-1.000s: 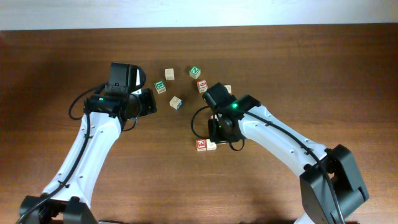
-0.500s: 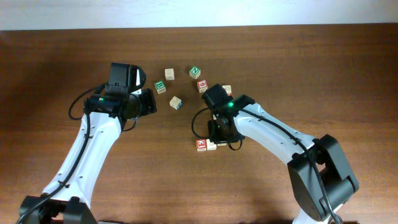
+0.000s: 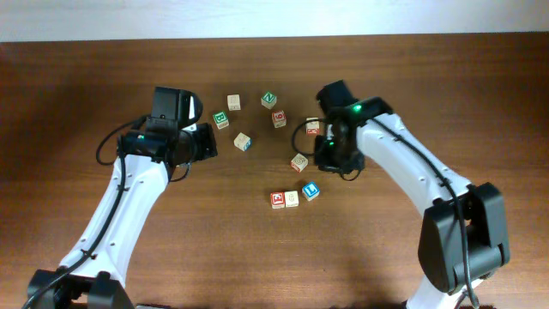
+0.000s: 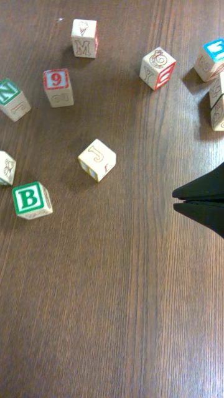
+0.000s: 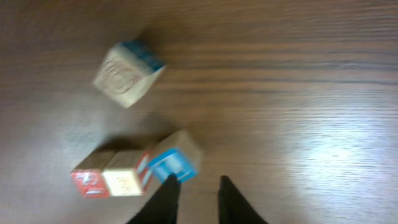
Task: Rotate 3 blocks
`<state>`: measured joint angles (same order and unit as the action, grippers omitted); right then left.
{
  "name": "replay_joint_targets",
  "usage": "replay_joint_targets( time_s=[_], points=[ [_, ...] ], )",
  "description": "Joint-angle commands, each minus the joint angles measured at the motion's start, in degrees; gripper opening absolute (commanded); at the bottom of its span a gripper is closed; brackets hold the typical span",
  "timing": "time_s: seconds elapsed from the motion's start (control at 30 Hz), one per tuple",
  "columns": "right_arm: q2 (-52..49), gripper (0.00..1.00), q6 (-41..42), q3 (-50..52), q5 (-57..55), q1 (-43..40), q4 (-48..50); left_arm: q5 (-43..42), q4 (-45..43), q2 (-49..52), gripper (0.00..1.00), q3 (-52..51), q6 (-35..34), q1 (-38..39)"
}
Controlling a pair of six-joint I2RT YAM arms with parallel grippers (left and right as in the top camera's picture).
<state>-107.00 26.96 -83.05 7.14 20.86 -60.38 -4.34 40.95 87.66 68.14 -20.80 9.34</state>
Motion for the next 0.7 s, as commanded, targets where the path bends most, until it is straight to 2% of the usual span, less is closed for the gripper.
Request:
replay_joint_targets(
  time_s=[0.0, 0.27, 0.37, 0.53, 0.67],
  points=[
    [-0.24, 0.09, -1.64, 3.04, 1.68, -0.59, 2.23, -0.68, -0.20, 1.75, 0.00, -0.76, -0.63, 2.01],
    [-0.92, 0.08, -1.60, 13.92, 9.57, -0.52, 16.65, -0.85, -0.17, 4.92, 0.00, -0.76, -3.82, 3.69],
    [-3.23, 0.04, -0.68, 14.27, 13.53, -0.52, 16.41, -0.87, 0.07, 4.92, 0.00, -0.76, -3.82, 3.69],
    [-3.76, 0.05, 3.58, 14.38, 13.75, -0.52, 12.90, -0.90, 1.57, 4.92, 0.00, -0.76, -3.82, 3.69],
    [-3.76, 0.05, 3.52, 14.47, 13.68, 0.66, 13.84, -1.73, 1.77, 4.92, 0.00, -0.76, -3.82, 3.69]
  ],
)
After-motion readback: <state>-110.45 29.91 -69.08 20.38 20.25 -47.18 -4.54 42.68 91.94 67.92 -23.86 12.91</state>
